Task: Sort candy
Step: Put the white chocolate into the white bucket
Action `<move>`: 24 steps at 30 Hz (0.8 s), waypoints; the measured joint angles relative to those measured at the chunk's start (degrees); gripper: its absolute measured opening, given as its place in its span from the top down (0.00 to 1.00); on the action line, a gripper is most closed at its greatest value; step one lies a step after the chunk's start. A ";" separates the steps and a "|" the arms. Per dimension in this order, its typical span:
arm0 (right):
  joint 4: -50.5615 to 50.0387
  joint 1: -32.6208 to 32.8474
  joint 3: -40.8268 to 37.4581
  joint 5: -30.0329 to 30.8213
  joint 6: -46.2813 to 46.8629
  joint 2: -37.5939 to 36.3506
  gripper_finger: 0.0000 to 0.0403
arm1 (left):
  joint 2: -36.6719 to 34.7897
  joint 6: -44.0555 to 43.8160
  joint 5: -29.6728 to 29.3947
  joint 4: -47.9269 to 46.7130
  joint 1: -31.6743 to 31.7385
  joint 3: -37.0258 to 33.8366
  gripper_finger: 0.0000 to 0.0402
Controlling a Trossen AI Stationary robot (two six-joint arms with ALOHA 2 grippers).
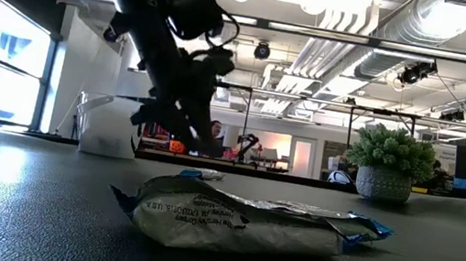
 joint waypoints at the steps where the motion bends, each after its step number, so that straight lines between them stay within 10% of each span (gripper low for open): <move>1: 0.02 0.00 0.00 0.00 0.00 0.00 0.69 | 0.81 0.00 0.06 -0.09 0.00 0.00 0.67; 24: 0.00 0.00 0.00 -0.09 -1.07 0.00 0.69 | 6.91 0.06 -1.51 1.84 -0.10 0.15 0.71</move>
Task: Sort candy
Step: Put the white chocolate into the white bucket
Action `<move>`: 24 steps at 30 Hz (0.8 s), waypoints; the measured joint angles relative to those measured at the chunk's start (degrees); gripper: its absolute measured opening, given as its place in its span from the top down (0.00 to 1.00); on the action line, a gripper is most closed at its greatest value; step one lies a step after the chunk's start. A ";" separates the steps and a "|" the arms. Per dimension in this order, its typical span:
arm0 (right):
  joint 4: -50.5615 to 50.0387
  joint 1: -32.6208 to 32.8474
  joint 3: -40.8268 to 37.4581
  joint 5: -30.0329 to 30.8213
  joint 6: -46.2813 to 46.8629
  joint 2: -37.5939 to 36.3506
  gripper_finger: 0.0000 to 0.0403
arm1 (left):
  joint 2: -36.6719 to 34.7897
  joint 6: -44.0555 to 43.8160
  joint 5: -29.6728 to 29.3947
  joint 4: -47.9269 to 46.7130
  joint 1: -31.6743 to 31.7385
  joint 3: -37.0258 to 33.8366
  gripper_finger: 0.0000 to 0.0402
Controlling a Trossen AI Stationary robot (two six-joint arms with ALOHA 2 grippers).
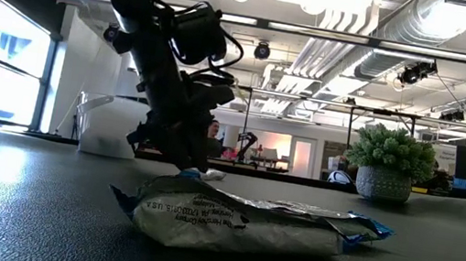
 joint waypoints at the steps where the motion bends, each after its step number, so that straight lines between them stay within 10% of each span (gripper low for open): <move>1: 0.00 0.00 0.00 0.00 0.00 0.00 0.69 | 0.02 -0.01 -0.04 -0.11 0.01 0.00 0.74; 8: 0.00 0.00 0.00 0.00 0.00 0.00 0.69 | 0.09 -0.37 0.36 -0.06 -0.10 -0.04 0.98; 24: 0.00 0.00 0.00 -0.02 0.00 0.00 0.69 | -7.40 -2.09 0.32 -2.74 -0.16 -0.35 1.00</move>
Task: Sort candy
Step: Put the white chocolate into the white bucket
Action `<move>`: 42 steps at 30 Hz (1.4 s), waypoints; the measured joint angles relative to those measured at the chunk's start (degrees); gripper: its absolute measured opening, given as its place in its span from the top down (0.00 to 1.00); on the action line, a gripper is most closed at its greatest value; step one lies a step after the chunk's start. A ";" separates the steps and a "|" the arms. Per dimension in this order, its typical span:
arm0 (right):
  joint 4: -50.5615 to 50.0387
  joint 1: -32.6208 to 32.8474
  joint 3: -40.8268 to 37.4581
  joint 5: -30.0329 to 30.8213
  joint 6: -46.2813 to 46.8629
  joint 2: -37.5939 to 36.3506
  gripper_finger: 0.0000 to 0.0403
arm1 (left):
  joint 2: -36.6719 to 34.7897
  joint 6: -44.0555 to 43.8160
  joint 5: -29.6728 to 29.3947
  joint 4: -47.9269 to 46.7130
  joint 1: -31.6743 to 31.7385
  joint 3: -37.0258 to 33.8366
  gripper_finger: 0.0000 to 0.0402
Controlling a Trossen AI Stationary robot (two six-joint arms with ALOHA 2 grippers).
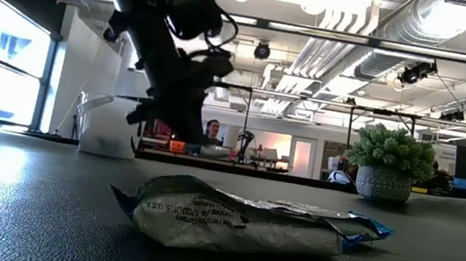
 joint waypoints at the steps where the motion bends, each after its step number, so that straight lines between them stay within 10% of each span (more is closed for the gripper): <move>1: 0.00 0.00 0.00 0.02 0.00 0.00 0.69 | -1.01 0.02 -0.19 -0.25 0.00 0.00 1.00; 26: 0.02 -0.15 0.00 0.44 1.64 0.00 0.69 | -40.16 10.87 -38.71 -26.83 11.71 0.15 1.00; 42: 0.64 -0.15 0.00 0.44 3.24 0.00 0.69 | -35.56 18.71 -30.83 -29.97 25.14 0.17 0.92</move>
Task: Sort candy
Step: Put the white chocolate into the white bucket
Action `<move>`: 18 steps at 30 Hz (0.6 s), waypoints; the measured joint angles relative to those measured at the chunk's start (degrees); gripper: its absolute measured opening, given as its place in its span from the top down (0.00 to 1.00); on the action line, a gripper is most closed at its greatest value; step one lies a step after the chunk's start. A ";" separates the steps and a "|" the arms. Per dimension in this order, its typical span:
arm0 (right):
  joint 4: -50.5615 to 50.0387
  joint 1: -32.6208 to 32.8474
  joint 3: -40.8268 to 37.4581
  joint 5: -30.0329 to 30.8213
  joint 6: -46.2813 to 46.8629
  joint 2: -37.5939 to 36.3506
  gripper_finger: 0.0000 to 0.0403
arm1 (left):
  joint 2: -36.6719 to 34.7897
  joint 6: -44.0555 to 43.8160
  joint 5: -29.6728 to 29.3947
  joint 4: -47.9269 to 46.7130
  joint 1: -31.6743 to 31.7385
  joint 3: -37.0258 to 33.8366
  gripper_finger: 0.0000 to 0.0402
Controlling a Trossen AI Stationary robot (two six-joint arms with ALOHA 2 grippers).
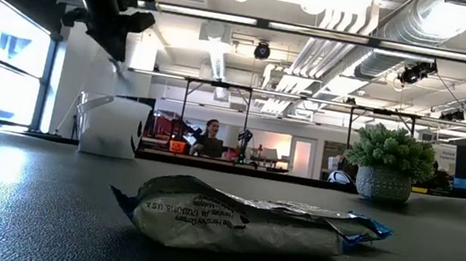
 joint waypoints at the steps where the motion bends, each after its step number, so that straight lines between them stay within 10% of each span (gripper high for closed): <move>1: 0.01 0.00 0.00 0.00 0.00 0.00 0.69 | 0.12 0.58 0.67 0.01 0.47 0.00 0.90; 6: -0.15 0.00 0.00 0.02 -0.09 0.00 0.69 | 0.06 2.02 4.36 0.30 1.23 0.01 0.77; 13: -0.56 0.00 0.00 -2.48 -0.18 0.00 0.69 | 0.12 -2.89 45.25 6.05 -2.00 0.00 0.70; 18: -0.58 0.32 0.00 -8.84 -0.16 0.00 0.69 | 1.51 -10.06 51.47 6.83 -13.17 0.04 0.72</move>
